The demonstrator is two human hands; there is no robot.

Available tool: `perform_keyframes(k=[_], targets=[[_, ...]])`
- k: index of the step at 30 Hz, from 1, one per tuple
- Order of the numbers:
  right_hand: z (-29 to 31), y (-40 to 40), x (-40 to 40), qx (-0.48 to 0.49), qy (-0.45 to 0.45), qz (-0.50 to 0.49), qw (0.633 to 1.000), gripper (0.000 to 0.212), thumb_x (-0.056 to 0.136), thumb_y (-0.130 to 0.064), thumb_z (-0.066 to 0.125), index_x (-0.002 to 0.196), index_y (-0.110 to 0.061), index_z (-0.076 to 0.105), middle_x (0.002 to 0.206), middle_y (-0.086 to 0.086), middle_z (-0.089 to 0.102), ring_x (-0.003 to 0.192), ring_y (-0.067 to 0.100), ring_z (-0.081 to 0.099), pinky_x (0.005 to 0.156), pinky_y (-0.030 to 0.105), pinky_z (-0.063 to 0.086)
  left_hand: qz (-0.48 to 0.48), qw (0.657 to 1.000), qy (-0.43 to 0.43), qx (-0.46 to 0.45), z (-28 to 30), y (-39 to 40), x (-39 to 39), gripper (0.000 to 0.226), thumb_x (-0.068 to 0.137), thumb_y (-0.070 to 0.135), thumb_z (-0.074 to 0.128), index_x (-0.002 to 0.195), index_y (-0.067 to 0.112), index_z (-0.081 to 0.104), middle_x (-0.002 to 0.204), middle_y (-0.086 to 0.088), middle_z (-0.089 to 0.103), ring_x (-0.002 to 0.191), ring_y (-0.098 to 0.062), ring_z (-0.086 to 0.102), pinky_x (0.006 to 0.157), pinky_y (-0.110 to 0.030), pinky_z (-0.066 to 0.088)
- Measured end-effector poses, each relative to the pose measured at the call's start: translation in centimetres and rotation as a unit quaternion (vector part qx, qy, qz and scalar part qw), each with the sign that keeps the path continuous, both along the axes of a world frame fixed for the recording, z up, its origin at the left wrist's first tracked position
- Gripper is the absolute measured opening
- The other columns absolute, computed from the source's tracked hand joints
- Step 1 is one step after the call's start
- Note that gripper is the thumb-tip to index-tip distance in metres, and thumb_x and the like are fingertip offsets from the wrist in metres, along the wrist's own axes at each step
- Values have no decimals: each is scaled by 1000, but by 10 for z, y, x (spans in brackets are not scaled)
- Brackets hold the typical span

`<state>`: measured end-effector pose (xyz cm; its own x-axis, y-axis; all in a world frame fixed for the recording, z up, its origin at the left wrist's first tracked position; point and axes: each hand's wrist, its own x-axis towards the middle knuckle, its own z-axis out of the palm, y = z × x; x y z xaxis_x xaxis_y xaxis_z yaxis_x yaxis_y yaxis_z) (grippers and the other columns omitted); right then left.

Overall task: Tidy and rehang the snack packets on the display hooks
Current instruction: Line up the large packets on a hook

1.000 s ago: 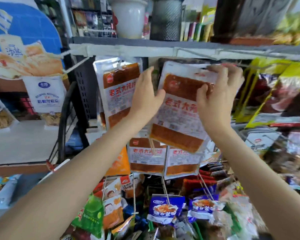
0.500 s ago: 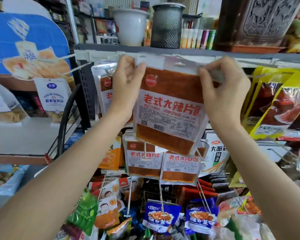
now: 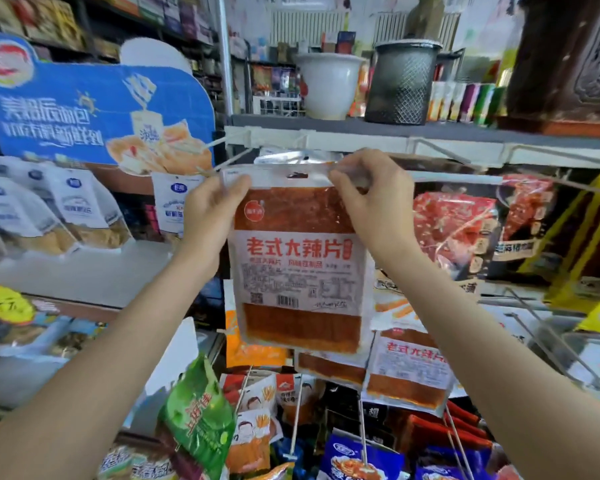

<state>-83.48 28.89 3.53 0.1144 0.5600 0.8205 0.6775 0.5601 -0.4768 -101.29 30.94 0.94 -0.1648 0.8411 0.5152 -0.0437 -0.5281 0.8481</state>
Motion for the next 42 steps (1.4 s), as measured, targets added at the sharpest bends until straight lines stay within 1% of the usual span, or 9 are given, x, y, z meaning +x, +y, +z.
perform_keyframes(k=[6,14,20,24,27,29,33,38,42], targets=[[-2,16,-9,-30,9,-4,1000,7,86,-18,62,86,-11,64,81,-5,61,75,5,55,65,3,38,19,999,41,11,1,17,-14,25,90,22,56,65,27,55,61,12,65,59,3,62,54,-12,47],[9,4,-6,51,4,-20,999,7,84,-13,63,85,-7,64,74,-16,51,71,-27,48,65,-5,33,17,998,9,58,10,22,-10,16,88,18,59,74,24,62,61,14,66,62,0,64,54,-16,50],[12,15,-4,-30,15,-16,999,10,84,-20,64,79,-12,63,67,-23,53,64,-19,52,59,0,37,17,996,59,71,13,30,-8,14,91,23,56,79,29,59,73,13,63,64,4,63,55,-11,49],[9,13,-4,-50,-19,-15,998,11,84,-19,64,80,-9,65,66,-22,53,61,-11,52,60,3,37,56,989,107,88,-1,33,-15,9,91,19,55,87,15,62,72,12,61,64,8,61,54,-8,46],[11,19,-11,-54,-40,-54,996,12,85,-20,63,83,-8,66,71,-13,61,67,-1,55,61,8,40,56,982,174,47,-10,45,-19,17,91,22,55,101,10,59,87,3,65,76,-3,64,64,-21,54],[18,33,-16,-58,-65,-96,992,13,86,-20,61,85,-8,66,84,-1,69,81,16,62,73,25,48,67,967,245,3,-11,53,-19,29,88,18,58,116,13,49,100,3,58,82,-7,59,68,-21,49],[27,62,-19,-111,-114,-170,972,16,89,-19,53,95,-8,63,101,12,67,95,32,61,81,43,51,103,943,315,-30,-21,61,-12,65,81,18,66,135,14,31,133,-8,44,119,-23,47,98,-42,43],[15,51,-19,-50,-216,-213,952,32,86,2,44,116,-4,53,117,15,55,110,33,47,89,39,43,110,918,372,87,-24,33,8,43,85,9,57,126,13,43,126,-2,44,111,-10,47,91,-19,36],[8,14,-6,45,-219,-159,962,29,81,7,43,100,-1,62,105,16,60,102,34,49,80,36,42,60,904,385,175,-24,13,42,36,84,5,54,119,11,48,112,8,40,100,-1,45,85,-14,36]])
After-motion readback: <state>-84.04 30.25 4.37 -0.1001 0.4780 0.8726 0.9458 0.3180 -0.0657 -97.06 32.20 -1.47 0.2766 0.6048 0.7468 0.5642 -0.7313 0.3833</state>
